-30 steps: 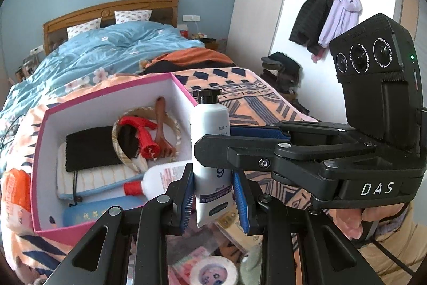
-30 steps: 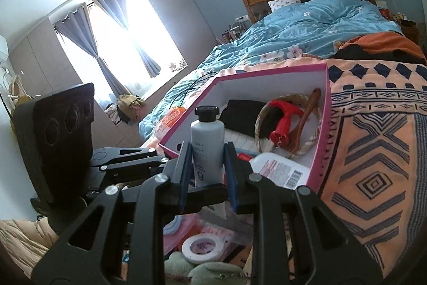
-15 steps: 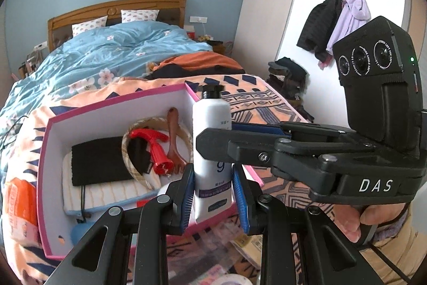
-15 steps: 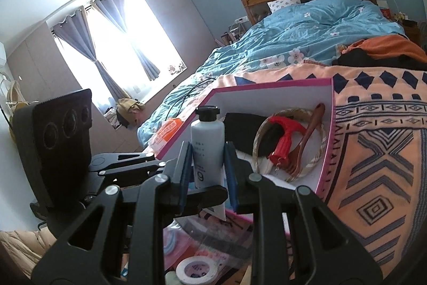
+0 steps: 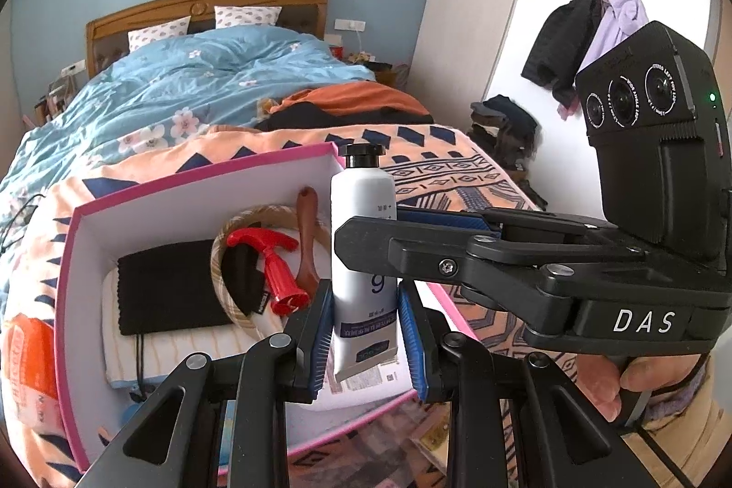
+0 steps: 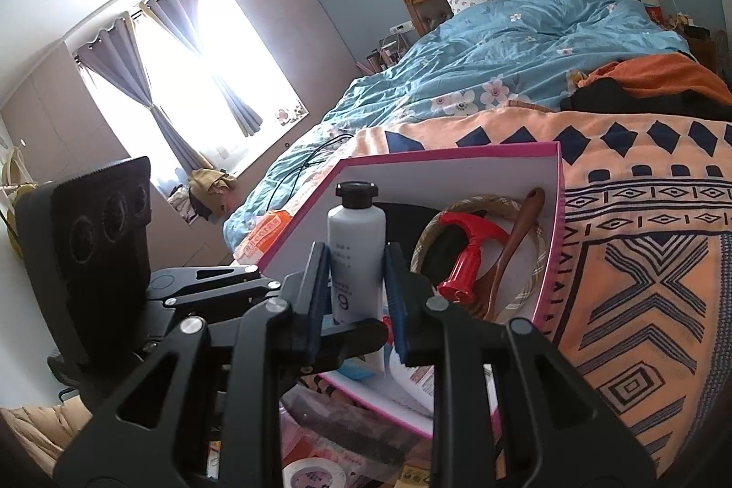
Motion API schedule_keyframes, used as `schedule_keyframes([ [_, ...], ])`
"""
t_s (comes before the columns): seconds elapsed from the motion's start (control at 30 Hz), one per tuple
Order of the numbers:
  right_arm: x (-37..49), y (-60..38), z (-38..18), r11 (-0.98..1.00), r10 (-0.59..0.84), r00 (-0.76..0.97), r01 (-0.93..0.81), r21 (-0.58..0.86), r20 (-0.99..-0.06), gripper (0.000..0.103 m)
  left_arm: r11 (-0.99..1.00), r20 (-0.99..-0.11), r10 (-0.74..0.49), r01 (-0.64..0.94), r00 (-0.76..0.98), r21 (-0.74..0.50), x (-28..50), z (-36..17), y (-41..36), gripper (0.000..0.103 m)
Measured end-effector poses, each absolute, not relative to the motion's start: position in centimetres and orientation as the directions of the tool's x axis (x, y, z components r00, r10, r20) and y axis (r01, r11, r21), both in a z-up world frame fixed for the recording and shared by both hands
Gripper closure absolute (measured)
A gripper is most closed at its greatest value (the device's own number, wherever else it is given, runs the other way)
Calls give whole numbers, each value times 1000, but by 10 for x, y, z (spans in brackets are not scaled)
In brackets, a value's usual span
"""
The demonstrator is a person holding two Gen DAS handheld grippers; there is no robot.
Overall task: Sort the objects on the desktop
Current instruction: 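Carry the white tube over the pink box with the right gripper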
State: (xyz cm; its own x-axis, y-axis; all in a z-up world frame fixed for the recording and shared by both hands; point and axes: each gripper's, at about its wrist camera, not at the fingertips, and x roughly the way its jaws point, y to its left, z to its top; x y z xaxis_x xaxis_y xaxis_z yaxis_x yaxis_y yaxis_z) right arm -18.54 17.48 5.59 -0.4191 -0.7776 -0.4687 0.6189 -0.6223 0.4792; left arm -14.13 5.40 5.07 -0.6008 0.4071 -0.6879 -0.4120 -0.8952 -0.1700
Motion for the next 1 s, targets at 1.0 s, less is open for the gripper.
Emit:
schedule_keyframes([
  [1.0, -242, 160, 23, -715, -685, -418, 546, 437, -597, 76, -919, -769, 360, -343, -528, -194, -205, 9, 58, 74],
])
